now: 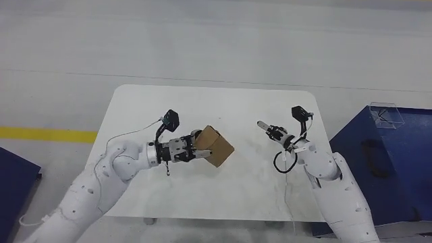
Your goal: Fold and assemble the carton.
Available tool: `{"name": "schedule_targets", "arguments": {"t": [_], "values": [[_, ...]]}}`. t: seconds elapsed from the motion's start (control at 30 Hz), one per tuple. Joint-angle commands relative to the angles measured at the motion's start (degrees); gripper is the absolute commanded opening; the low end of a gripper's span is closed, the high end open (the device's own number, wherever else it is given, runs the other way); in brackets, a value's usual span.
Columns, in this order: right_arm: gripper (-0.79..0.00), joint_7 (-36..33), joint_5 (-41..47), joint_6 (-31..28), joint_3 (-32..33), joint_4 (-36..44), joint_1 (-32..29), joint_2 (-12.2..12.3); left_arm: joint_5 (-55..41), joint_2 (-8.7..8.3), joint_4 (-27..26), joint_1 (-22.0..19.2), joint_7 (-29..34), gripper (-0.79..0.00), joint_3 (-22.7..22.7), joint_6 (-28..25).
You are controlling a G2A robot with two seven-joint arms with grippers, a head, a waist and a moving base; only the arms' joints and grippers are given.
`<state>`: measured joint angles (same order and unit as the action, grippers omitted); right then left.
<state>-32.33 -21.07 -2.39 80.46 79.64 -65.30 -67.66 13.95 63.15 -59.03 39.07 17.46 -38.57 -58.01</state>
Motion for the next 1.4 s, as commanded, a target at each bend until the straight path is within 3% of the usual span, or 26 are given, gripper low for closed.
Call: {"name": "schedule_targets", "arguments": {"t": [0.0,0.13,0.23,0.37,0.5,0.57,0.6,0.63,0.67,1.37], "values": [[0.000,-0.6,0.0,-0.1,0.8,1.2,-1.1,0.2,-12.6,1.95,6.0,-3.1,8.0,-0.785,4.0,0.2],[0.000,-0.6,0.0,-0.1,0.8,1.2,-1.1,0.2,-32.4,6.42,14.1,-7.7,25.8,-0.785,10.4,5.3],[0.000,-0.6,0.0,-0.1,0.8,1.2,-1.1,0.2,-45.3,9.87,19.2,-9.6,37.1,-0.785,12.5,8.3],[0.000,-0.6,0.0,-0.1,0.8,1.2,-1.1,0.2,-52.6,13.68,25.4,-11.6,43.1,-0.785,14.5,14.3],[0.000,-0.6,0.0,-0.1,0.8,1.2,-1.1,0.2,-52.6,13.68,25.4,-11.6,43.1,-0.767,14.5,14.3],[0.000,-0.6,0.0,-0.1,0.8,1.2,-1.1,0.2,-52.6,13.68,25.4,-11.6,43.1,-0.394,14.5,14.3],[0.000,-0.6,0.0,-0.1,0.8,1.2,-1.1,0.2,-52.6,13.68,25.4,-11.6,43.1,-0.163,14.5,14.3],[0.000,-0.6,0.0,-0.1,0.8,1.2,-1.1,0.2,-52.6,13.68,25.4,-11.6,43.1,-0.157,14.5,14.3],[0.000,-0.6,0.0,-0.1,0.8,1.2,-1.1,0.2,-52.6,13.68,25.4,-11.6,43.1,-0.009,14.5,14.3],[0.000,-0.6,0.0,-0.1,0.8,1.2,-1.1,0.2,-52.6,13.68,25.4,-11.6,43.1,0.000,14.5,14.3]]}}
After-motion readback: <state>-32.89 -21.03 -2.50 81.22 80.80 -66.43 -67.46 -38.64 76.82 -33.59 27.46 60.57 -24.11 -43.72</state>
